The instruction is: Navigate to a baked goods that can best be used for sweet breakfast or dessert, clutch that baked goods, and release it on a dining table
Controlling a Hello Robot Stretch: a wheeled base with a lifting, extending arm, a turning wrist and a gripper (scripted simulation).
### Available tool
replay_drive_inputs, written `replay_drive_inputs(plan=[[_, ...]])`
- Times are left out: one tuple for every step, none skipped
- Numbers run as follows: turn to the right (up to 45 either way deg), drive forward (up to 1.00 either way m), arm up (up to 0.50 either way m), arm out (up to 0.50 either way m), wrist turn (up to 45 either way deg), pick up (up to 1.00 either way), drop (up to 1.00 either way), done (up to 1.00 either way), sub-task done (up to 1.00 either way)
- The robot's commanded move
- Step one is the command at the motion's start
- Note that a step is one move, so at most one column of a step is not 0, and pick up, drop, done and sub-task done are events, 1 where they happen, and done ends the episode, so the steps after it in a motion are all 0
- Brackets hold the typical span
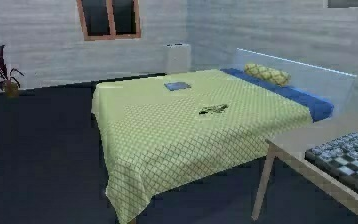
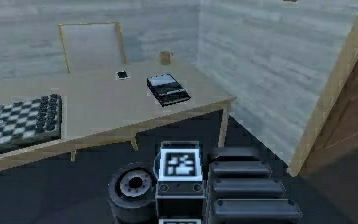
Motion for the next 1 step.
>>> replay_drive_inputs(plan=[[45.0, 0.0, 0.0, 0.0, 0.0, 0.0, 0.0, 0.0, 0.0]])
